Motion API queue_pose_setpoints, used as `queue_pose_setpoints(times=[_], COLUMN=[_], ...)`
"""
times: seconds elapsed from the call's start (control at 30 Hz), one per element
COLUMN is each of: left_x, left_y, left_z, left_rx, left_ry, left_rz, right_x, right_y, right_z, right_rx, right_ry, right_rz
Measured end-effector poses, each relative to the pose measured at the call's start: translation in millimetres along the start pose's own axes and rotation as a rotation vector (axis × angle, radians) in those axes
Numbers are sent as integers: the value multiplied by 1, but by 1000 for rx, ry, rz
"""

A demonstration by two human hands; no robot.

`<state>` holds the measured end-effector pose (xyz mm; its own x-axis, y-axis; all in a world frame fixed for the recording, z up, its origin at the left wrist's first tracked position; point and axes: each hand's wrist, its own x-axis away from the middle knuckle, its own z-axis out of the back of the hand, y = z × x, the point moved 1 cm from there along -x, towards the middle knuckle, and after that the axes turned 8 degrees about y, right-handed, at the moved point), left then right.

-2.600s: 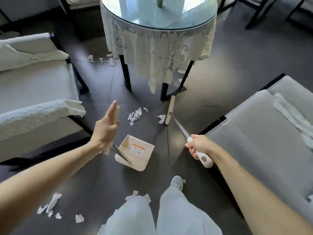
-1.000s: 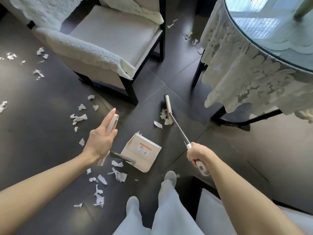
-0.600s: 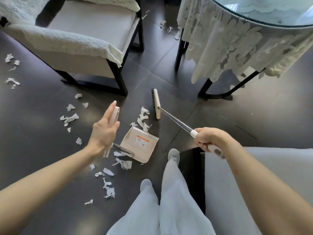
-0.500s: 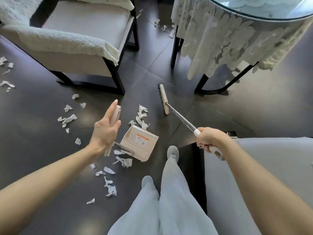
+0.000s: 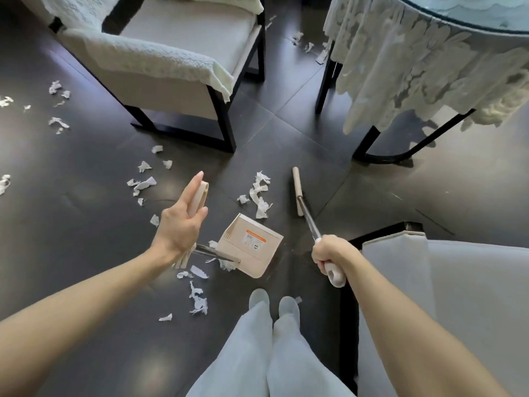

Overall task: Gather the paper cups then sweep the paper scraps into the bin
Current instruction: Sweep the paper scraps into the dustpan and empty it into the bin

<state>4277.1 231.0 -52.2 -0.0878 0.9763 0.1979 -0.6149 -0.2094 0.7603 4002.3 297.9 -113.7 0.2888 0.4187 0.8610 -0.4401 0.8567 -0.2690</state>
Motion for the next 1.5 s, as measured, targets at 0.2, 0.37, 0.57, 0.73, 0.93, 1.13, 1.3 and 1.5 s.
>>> queue_pose_setpoints(times=[0.2,0.37,0.57,0.73,0.93,1.13,1.3,1.5], left_x=[18,30,29,19,15,32,75,150], left_y=[-11,-20,-22,-21,-27,-47,-87,-154], left_z=[15,23,21,21,28,52,95,176], left_rx=[-15,18,9,28,55,152,274,385], left_ry=[60,117,196,254,201,169,119,45], left_rz=[65,119,152,164,141,123,111,81], right_x=[-4,-2,-18,-60,-67,-6,44,120], right_y=[-42,-60,-89,-102,-95,-75,-55,-18], right_z=[-11,12,28,31,2,-41,-98,-210], right_rx=[-12,68,442,673,698,790,816,814], right_ry=[-130,-84,38,112,85,11,17,-7], right_rz=[106,158,255,263,336,416,381,288])
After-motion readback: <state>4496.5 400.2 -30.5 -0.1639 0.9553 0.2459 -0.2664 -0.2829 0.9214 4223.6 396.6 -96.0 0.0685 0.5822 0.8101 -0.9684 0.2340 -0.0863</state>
